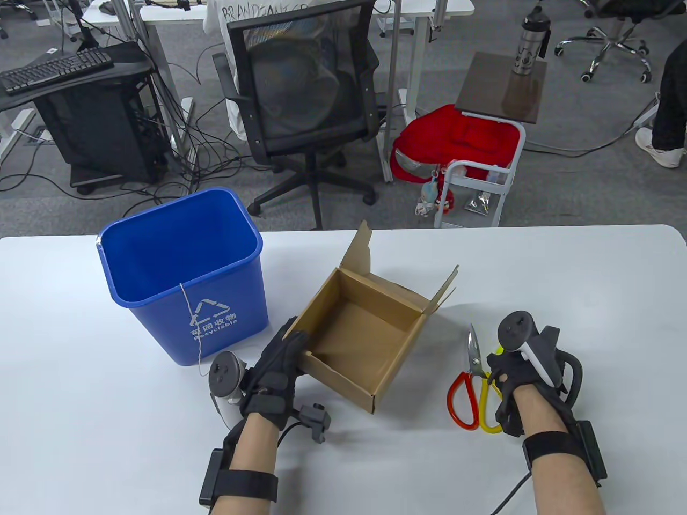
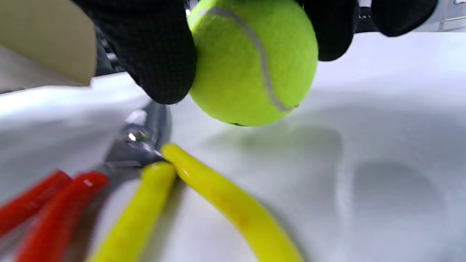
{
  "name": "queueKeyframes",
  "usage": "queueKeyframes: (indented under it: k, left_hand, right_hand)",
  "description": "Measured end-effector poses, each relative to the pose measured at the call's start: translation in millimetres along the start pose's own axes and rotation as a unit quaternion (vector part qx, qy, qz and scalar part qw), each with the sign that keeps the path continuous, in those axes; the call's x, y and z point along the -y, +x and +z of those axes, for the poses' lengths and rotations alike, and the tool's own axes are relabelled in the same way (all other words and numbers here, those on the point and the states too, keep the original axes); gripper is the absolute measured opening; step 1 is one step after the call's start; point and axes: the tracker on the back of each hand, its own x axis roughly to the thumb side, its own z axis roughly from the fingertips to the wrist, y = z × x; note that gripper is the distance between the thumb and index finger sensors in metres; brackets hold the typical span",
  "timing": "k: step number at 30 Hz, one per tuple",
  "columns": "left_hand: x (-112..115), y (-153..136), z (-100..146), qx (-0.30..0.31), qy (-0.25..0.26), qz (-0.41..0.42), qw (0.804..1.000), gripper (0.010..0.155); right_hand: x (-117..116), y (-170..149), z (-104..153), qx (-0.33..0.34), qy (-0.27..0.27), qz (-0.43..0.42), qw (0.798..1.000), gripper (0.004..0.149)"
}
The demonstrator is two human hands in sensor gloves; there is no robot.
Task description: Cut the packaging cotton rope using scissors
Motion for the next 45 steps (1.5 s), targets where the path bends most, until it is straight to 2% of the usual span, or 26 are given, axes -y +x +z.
queueKeyframes:
  k: [4,7,9,12,15,16,20,24,26,28,30,31,36,42,45]
  left_hand:
    - [0.4,0.8,0.3,-0.001,0.001,0.002,1.000,0.084]
    - [0.1,0.6,0.3,0.000,-0.001,0.001,1.000,0.084]
    - [-0.1,0.4,0.2,0.001,-0.002,0.000,1.000,0.084]
    - [-0.5,-0.1,-0.7,0.001,-0.004,-0.002,1.000,0.084]
    - [-0.5,-0.2,-1.0,0.001,-0.005,-0.004,1.000,0.084]
    - [-0.6,-0.2,-1.0,0.001,-0.005,-0.005,1.000,0.084]
    - [-1.4,0.3,-0.7,0.005,-0.001,-0.005,1.000,0.084]
    - [-4.2,2.0,-0.1,0.011,0.007,-0.011,1.000,0.084]
    - [-4.5,2.7,-0.2,0.013,0.008,-0.013,1.000,0.084]
    - [-4.2,2.8,-0.6,0.016,0.008,-0.014,1.000,0.084]
    - [-2.0,3.9,-0.3,0.019,0.007,-0.009,1.000,0.084]
    - [-1.3,4.5,0.0,0.020,0.007,-0.008,1.000,0.084]
    - [0.5,12.5,1.7,0.033,0.008,-0.018,0.999,0.084]
    - [2.5,13.9,2.4,0.041,0.013,-0.020,0.999,0.084]
    - [4.1,10.6,3.2,0.039,0.015,-0.016,0.999,0.084]
  right_hand:
    - [-4.1,-2.8,-2.0,-0.004,0.001,-0.011,1.000,0.078]
    - [0.0,-5.5,2.1,-0.002,0.003,-0.004,1.000,0.083]
    - [7.7,-6.2,8.8,0.014,-0.032,-0.027,0.999,0.086]
    - [27.0,1.1,29.4,0.088,-0.104,-0.072,0.988,0.086]
    - [39.9,17.6,53.6,0.181,-0.163,-0.083,0.966,0.085]
    - [44.4,28.1,66.7,0.236,-0.188,-0.087,0.950,0.084]
    - [46.2,54.7,97.8,0.346,-0.239,-0.116,0.900,0.084]
    - [38.1,66.9,111.8,0.385,-0.248,-0.192,0.868,0.085]
    - [28.8,66.0,113.4,0.387,-0.245,-0.240,0.856,0.084]
    - [21.6,69.6,108.4,0.412,-0.230,-0.251,0.845,0.083]
    - [18.5,66.2,106.0,0.393,-0.224,-0.242,0.858,0.084]
    - [19.0,65.9,105.2,0.405,-0.223,-0.251,0.851,0.084]
    - [23.0,58.3,110.9,0.409,-0.225,-0.260,0.845,0.083]
    - [12.4,46.1,112.5,0.414,-0.210,-0.250,0.850,0.082]
    - [13.0,42.1,107.9,0.401,-0.202,-0.272,0.851,0.081]
